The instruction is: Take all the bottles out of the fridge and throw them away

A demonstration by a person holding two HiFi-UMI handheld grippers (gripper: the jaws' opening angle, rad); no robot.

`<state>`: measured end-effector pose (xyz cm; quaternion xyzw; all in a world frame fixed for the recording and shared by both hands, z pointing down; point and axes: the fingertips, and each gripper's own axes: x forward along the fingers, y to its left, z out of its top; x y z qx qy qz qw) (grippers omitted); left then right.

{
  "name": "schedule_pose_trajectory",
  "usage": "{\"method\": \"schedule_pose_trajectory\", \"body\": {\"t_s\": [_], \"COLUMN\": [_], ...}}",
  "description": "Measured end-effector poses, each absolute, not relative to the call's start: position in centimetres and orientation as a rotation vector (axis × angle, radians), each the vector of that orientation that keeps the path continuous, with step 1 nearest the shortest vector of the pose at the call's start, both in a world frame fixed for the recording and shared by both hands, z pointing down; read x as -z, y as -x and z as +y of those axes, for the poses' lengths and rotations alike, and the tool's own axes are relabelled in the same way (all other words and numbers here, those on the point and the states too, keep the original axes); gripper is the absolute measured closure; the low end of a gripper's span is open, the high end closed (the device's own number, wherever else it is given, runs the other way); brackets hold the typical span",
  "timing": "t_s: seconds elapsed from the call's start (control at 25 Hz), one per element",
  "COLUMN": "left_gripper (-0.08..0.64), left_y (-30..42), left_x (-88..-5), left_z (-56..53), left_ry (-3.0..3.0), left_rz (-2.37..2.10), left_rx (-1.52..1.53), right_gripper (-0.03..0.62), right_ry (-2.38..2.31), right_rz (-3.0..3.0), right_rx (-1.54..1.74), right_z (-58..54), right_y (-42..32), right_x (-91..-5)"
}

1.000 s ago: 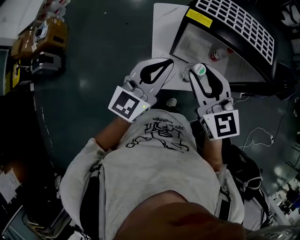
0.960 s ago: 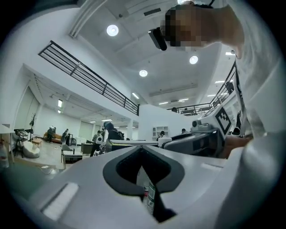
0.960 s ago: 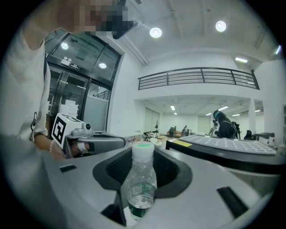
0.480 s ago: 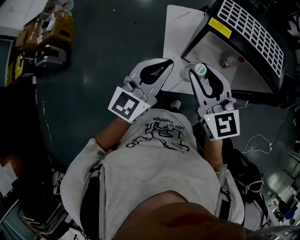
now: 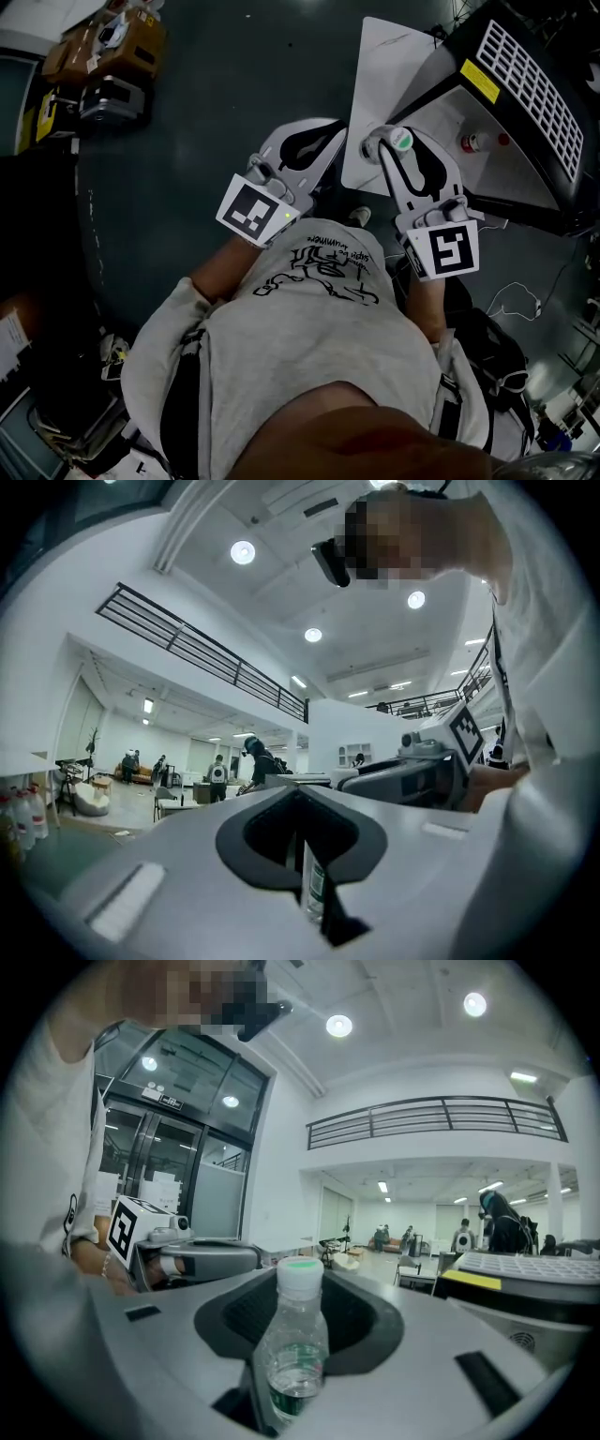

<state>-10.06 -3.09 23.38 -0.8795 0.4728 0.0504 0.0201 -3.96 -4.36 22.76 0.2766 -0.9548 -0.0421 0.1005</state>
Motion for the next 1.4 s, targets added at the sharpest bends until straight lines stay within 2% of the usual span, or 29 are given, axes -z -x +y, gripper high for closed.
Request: {"method": "schedule_pose_trajectory", "body": {"t_s": [0.72,1.4], "left_gripper": [0.552,0.552], "left_y": [19.2,20.7], "left_x": [-24.7,-25.3], "left_z": [-0.8,-0.5], "left_ry": [2.709,2.669], "left_rz": [1.562,1.657], "left_rx": [-0.155,-0.150], "right_gripper": [0.442,0.442], "right_ry": [-0.742,-0.646], "right_rz": [-2.841,-2.855], "right_rx": [0.110,0.142], "right_z": [-2.5,-2.4], "right_y": [13.2,14.8], "right_x": [-23.9,-24.3]}}
